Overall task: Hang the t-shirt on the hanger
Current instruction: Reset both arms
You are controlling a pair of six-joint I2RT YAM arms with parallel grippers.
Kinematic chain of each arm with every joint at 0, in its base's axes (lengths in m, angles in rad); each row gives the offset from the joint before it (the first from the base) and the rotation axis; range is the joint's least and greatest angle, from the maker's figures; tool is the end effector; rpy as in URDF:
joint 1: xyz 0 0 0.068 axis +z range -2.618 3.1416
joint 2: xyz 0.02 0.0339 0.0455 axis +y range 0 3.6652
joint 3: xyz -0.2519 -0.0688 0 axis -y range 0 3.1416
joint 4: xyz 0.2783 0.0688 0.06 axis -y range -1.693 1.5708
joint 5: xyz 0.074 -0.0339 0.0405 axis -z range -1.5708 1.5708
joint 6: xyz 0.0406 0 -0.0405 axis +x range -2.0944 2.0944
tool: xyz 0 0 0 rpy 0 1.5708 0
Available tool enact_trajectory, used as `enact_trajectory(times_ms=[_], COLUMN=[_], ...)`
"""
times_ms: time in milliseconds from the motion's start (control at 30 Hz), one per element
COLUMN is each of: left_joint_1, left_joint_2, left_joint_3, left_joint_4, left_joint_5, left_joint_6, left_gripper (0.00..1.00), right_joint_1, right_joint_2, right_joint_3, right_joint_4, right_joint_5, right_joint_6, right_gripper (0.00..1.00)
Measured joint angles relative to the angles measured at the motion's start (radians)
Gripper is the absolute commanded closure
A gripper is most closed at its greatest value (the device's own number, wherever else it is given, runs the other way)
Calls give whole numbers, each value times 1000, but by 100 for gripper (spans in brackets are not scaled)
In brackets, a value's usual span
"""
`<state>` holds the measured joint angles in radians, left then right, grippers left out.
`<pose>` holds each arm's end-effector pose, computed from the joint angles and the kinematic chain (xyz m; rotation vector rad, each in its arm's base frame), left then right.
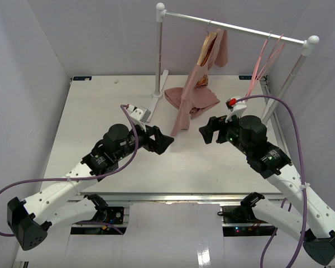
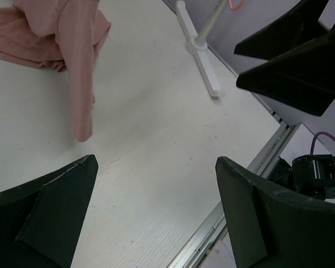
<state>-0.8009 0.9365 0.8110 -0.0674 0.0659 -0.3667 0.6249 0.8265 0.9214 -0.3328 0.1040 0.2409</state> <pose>0.1837 -0.1934 0.3191 0.4482 1.7985 -0.8920 0.1905 0.1322 0.3579 -0.2767 1.8173 0.5192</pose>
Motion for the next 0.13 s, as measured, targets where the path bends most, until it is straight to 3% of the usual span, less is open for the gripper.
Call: enact_trajectory(times_ms=[133], left_joint_1=[0], left_joint_2=[-72], left_joint_3=[-34], left_joint_4=[1], left_joint_5=[-19], left_joint_6=[0], left_gripper=[2], right_joint_1=[4], right_joint_2=[-67], right_joint_3=[-78], right_joint_4=[3], right_joint_5=[-39], right_joint_6=[0], right_gripper=[10])
